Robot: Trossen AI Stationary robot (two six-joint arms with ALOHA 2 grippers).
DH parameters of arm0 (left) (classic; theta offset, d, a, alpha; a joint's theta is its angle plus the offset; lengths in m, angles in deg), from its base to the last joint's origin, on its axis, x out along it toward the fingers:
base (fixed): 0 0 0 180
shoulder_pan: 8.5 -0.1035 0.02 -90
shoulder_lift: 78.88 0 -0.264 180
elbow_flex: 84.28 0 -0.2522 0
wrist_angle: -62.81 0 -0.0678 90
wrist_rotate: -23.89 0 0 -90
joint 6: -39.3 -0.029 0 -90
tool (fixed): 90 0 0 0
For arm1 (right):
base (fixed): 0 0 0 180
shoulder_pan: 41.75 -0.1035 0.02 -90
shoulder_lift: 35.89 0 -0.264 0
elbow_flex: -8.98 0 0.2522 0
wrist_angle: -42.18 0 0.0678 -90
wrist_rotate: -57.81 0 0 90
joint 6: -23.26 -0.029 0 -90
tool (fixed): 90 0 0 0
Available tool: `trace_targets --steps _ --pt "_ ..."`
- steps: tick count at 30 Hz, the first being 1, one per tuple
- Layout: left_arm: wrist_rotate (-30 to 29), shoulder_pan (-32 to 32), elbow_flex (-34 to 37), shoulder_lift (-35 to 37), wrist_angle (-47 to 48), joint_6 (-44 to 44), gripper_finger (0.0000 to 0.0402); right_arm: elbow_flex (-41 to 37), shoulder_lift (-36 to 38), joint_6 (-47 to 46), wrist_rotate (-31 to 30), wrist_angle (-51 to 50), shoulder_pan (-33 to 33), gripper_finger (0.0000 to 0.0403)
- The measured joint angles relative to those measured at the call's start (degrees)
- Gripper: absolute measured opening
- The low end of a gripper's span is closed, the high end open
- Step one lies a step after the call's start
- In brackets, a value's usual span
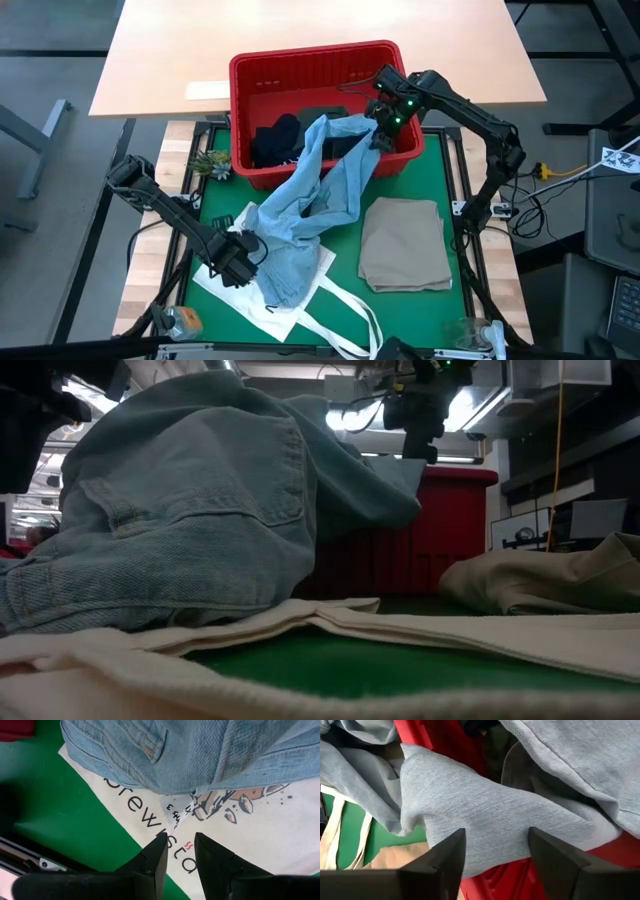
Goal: Fold Laundry from Bin
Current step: Fold the light blue pants
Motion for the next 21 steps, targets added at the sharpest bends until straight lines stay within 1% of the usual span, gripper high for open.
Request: trace_targets --steps 4,9,10,11,13,16,19,21 --pt "0.0 0.0 0.0 0.0 0.0 1.3 0.0092 0.0 0.0 0.0 0.0 0.0 -0.2 0.0135" --pt "0.0 0.1 0.0 0.0 0.0 2.9 0.0092 0.0 0.0 -0.2 -0.4 -0.1 -1.9 0.0026" --pt "0.0 0.3 0.0 0.0 0.0 3.0 0.0092 0.0 0.0 -0.2 -0.4 -0.1 -2.4 0.0014" --pt "0.0 0.4 -0.1 0.0 0.0 3.0 0.0092 0.0 0.0 -0.3 -0.4 -0.1 -3.0 0.0011" --pt "0.1 0.7 -0.5 0.0 0.1 3.2 0.0092 0.0 0.0 -0.8 -0.6 -0.1 -4.3 0.0019" --pt "0.1 1.2 -2.5 0.0 0.1 4.1 0.0092 0.4 0.3 -0.9 -3.3 -0.5 -6.4 0.0019" --pt "-0.2 2.2 -4.6 0.0 0.0 4.1 0.0092 3.3 0.6 -0.9 -6.0 -2.1 -8.1 0.0005" --pt "-0.3 2.9 -5.8 0.0 0.0 4.5 0.0092 6.1 0.8 -1.0 -6.0 -4.0 -9.3 0.0008"
